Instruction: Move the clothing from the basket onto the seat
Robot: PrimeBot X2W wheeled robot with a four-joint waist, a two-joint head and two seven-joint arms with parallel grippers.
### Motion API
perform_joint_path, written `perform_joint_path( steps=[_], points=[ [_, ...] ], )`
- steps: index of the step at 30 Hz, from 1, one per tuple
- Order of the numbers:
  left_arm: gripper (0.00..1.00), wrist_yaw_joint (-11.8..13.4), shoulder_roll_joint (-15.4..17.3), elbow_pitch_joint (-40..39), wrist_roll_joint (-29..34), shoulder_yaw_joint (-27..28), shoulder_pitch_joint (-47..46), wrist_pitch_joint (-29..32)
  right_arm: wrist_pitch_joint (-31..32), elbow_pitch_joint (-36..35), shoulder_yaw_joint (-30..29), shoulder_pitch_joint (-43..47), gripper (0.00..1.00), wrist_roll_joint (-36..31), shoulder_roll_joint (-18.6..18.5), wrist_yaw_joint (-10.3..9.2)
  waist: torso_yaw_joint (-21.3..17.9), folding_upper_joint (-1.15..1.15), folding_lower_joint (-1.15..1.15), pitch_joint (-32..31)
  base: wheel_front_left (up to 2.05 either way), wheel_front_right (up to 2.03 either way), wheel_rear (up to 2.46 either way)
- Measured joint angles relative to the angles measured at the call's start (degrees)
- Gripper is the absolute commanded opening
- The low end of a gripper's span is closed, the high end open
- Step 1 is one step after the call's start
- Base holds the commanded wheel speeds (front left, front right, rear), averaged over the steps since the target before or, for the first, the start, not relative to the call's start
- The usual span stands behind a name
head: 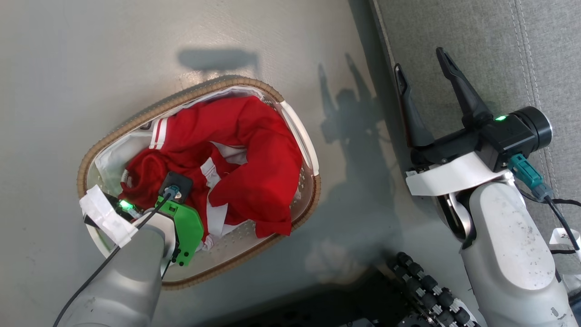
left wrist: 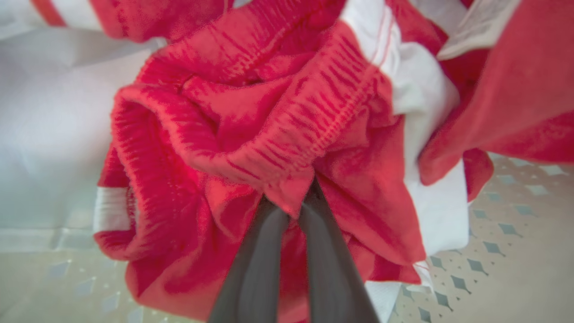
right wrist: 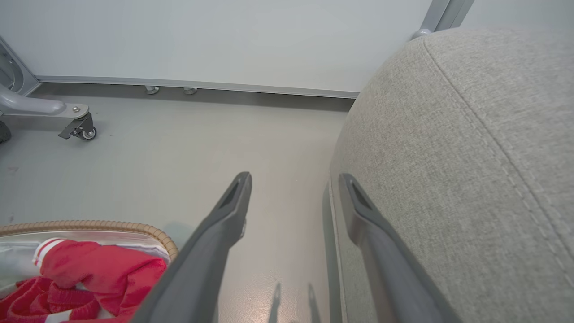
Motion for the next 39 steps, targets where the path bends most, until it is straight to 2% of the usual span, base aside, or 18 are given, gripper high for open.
perform_joint_path(
  steps=[9,18,28,39],
  points=[
    [0.0,-0.2,-1.0,0.2,-0.9,-0.8,1.4,-2.0,0.0,1.5,0.2,0.9,1.0,-0.3,0.0,0.0,1.0,0.0,0.0,-3.3,0.0,0.0,0.0],
    [0.0,-0.4,-2.3,-1.4,-2.4,-3.3,4.3,-5.5,0.0,3.2,-0.8,3.8,1.0,-2.7,0.0,0.0,2.8,0.0,0.0,-9.5,0.0,0.0,0.0],
    [0.0,-0.5,-2.8,-10.8,-5.1,-6.9,9.1,-6.7,0.0,5.4,-3.1,9.7,1.0,-5.4,0.1,0.0,5.9,0.0,0.0,-19.1,0.0,0.0,0.0],
    [0.0,-0.5,1.8,-23.5,-6.2,-9.8,12.9,-6.8,0.0,7.2,-4.0,16.3,1.0,-6.2,0.0,0.0,9.5,0.0,0.0,-31.1,0.0,0.0,0.0]
  ],
)
